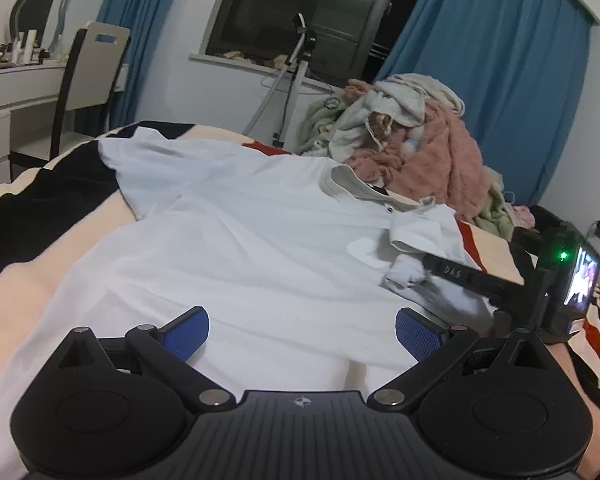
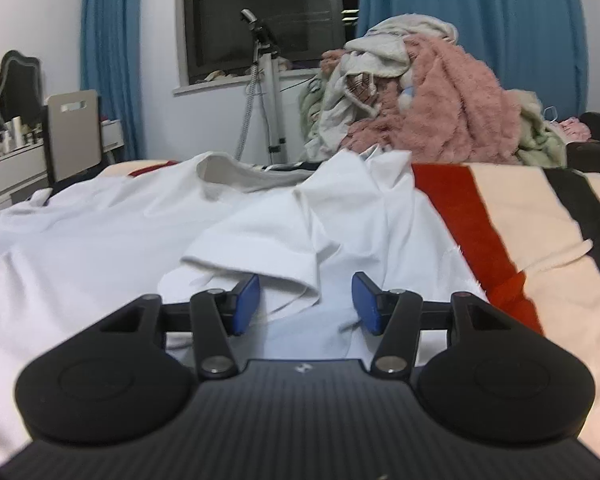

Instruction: Fold clothes

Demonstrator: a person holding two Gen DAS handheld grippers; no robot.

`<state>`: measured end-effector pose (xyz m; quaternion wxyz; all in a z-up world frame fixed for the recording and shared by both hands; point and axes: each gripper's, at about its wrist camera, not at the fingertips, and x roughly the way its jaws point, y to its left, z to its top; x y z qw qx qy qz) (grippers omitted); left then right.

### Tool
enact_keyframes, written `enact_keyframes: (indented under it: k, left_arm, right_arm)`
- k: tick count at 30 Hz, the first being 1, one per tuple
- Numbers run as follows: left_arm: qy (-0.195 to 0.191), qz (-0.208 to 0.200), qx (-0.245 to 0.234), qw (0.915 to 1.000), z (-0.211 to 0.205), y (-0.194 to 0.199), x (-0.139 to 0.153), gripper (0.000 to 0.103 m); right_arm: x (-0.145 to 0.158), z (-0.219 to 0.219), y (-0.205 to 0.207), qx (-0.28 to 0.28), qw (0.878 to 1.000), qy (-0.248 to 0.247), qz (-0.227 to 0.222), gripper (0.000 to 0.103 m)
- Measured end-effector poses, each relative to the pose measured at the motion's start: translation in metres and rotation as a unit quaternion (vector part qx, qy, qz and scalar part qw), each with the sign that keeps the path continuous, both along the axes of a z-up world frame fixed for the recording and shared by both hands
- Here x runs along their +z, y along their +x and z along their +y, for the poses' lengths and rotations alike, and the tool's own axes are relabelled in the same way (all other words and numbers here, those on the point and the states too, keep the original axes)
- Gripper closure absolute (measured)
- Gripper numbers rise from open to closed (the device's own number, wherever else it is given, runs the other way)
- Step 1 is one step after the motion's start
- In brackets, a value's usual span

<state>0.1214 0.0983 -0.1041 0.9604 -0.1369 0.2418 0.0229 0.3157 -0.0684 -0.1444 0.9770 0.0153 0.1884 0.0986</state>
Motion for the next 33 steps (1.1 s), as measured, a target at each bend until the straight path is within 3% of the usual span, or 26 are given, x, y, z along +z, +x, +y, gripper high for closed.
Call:
enact_keyframes:
  k: [3, 5, 9, 11, 15, 18, 21, 22, 23, 25, 29, 33]
  left_arm:
    - [0.003, 0.007, 0.001, 1.0, 0.004, 0.001, -0.007, 0.002]
    - [-0.007, 0.017, 0.008, 0.9998, 0.008, 0.003, -0.01, 0.002]
    - [-0.017, 0.011, 0.018, 0.9996, 0.014, 0.001, -0.007, 0.002]
    - [-0.017, 0.01, 0.021, 0.9996, 0.014, 0.001, -0.006, 0.002]
    - [-0.016, 0.01, 0.018, 0.9996, 0.013, 0.003, -0.006, 0.002]
    - [-0.012, 0.008, 0.015, 0.9998, 0.01, 0.004, -0.006, 0.002]
    - [-0.005, 0.01, 0.011, 0.9999, 0.009, 0.008, -0.008, 0.002]
    - [-0.001, 0.011, 0.009, 0.9999, 0.007, 0.009, -0.009, 0.002]
    - [0.003, 0.013, 0.007, 0.9999, 0.006, 0.01, -0.01, 0.002]
    - [0.009, 0.017, 0.003, 0.9998, 0.004, 0.013, -0.011, 0.003]
    - [0.016, 0.013, -0.013, 0.9997, 0.003, 0.008, -0.008, 0.003]
    - [0.02, 0.004, -0.031, 0.9993, -0.001, -0.002, -0.001, 0.004]
  right_arm:
    - [0.003, 0.009, 0.012, -0.001, 1.0, -0.019, -0.002, 0.054]
    - [0.007, 0.012, 0.022, 0.012, 1.0, -0.024, 0.003, 0.095]
    - [0.04, -0.017, 0.032, 0.008, 1.0, 0.007, -0.002, 0.099]
    - [0.063, -0.043, 0.037, -0.019, 1.0, 0.002, -0.014, 0.099]
    - [0.104, -0.122, 0.051, -0.119, 0.992, -0.032, -0.026, 0.099]
    - [0.12, -0.182, 0.061, -0.206, 0.976, -0.066, -0.021, 0.099]
    - [0.107, -0.244, 0.06, -0.276, 0.96, -0.041, 0.02, 0.091]
    - [0.098, -0.261, 0.052, -0.296, 0.954, -0.016, 0.036, 0.077]
    - [0.09, -0.276, 0.044, -0.315, 0.948, 0.009, 0.05, 0.054]
    - [0.074, -0.285, 0.016, -0.319, 0.945, 0.044, 0.055, 0.033]
    - [0.056, -0.273, -0.05, -0.292, 0.951, 0.083, 0.067, 0.032]
    - [0.069, -0.225, -0.138, -0.247, 0.963, 0.092, 0.06, 0.032]
